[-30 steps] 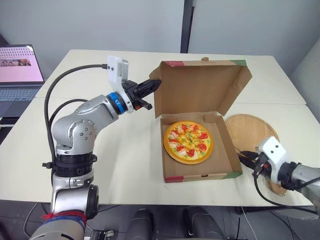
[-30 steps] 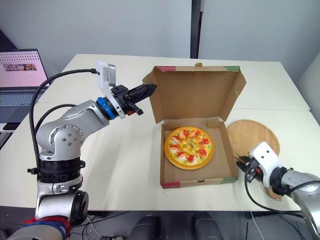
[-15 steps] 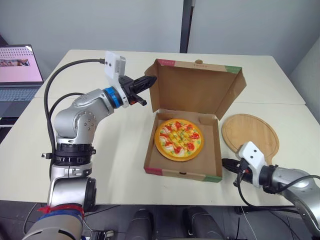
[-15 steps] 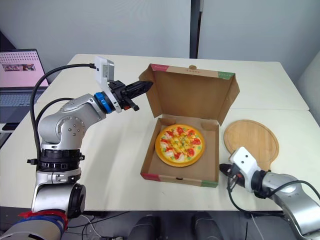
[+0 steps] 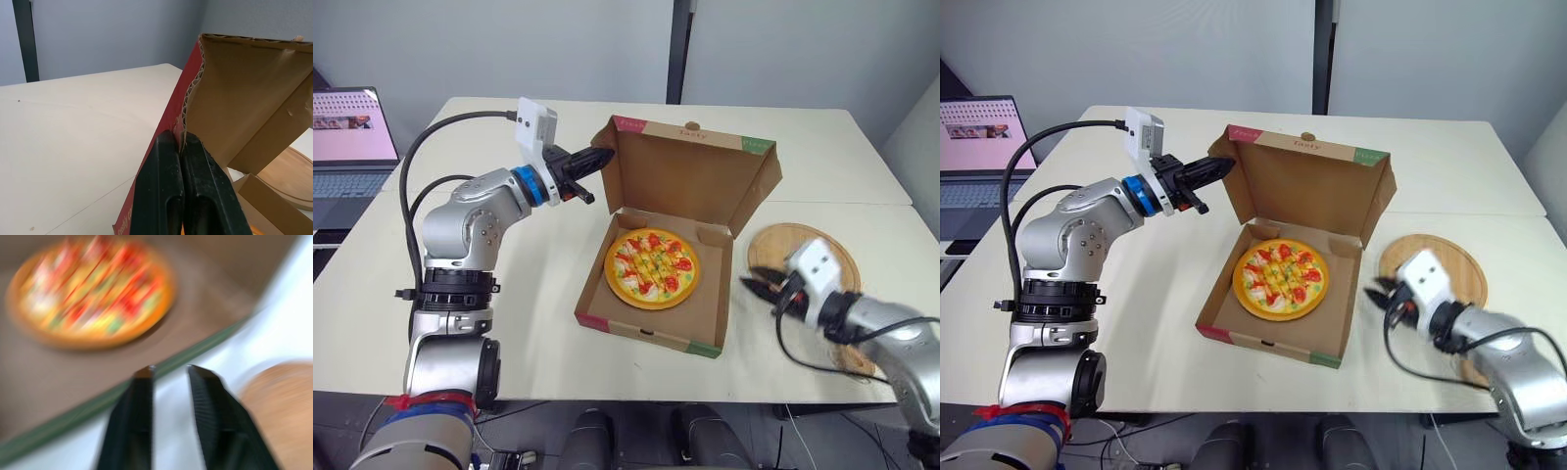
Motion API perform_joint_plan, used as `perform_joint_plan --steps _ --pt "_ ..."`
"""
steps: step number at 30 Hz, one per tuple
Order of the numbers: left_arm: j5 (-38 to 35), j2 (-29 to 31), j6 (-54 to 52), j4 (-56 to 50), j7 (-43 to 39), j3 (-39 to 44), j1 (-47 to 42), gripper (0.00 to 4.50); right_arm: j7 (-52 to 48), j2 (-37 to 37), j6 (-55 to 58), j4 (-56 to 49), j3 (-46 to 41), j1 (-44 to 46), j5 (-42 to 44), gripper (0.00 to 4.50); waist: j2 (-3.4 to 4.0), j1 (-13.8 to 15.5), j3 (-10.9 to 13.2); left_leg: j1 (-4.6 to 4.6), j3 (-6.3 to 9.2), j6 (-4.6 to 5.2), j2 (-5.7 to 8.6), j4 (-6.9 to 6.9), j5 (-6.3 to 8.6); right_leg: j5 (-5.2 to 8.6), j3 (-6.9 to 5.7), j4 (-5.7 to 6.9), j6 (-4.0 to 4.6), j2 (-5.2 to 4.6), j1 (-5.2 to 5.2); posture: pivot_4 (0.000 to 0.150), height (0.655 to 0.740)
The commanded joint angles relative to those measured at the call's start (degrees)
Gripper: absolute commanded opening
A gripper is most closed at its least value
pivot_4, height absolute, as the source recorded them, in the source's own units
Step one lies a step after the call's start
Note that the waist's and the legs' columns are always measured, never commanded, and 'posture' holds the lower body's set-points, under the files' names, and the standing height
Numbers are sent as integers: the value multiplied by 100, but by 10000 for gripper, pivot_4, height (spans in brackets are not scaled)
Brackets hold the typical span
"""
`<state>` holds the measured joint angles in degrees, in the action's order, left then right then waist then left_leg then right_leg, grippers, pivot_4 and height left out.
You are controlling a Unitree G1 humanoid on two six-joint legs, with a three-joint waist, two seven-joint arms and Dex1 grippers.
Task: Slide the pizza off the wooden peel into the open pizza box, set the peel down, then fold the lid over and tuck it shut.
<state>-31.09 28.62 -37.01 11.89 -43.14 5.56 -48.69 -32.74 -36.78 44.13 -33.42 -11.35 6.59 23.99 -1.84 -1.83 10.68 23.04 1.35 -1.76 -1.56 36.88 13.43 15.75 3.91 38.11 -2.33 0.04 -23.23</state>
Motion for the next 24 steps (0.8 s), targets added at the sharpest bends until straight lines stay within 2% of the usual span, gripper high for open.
perform_joint_plan --steps 1,4,11,13,16,22,24 --pt "53 -22 158 -86 36 114 -122 0 526 246 281 -285 -393 426 257 25917 0 3 0 0 1 0 0 0 0 0 -1 0 0 0 0 1500 7306" --pt "90 -62 202 -47 61 135 -149 0 1068 585 675 -312 -428 1157 441 36213 1 -3 0 1 1 0 1 -1 0 -4 0 0 7 0 -1 1500 7306" --pt "170 -111 270 -45 92 129 -163 0 1589 873 1175 -138 -299 2065 575 36213 1 9 0 5 2 0 0 -2 0 -19 -2 -1 32 -1 -3 1500 7306" --pt "172 -108 252 -93 120 134 -165 0 1653 875 1259 -133 -273 2151 589 32541 1 11 0 8 2 0 1 -2 0 -19 -2 -1 32 -5 -5 1500 7306" --pt "146 -82 124 -377 216 129 -130 0 1745 797 1395 -188 -211 2228 568 23849 1 8 0 8 0 0 1 -1 0 -20 -1 -1 33 -7 -5 1500 7306" --pt "135 -58 -129 -847 434 128 -8 0 1889 622 1647 -310 -158 2321 541 1763 1 1 -1 7 1 1 1 -1 0 -20 -1 1 33 -7 -6 1500 7306" --pt "137 -70 -196 -968 520 132 47 0 1946 641 1695 -306 -126 2373 543 546 1 -7 0 6 -1 1 0 -1 0 -20 1 1 33 -6 -6 1500 7306"
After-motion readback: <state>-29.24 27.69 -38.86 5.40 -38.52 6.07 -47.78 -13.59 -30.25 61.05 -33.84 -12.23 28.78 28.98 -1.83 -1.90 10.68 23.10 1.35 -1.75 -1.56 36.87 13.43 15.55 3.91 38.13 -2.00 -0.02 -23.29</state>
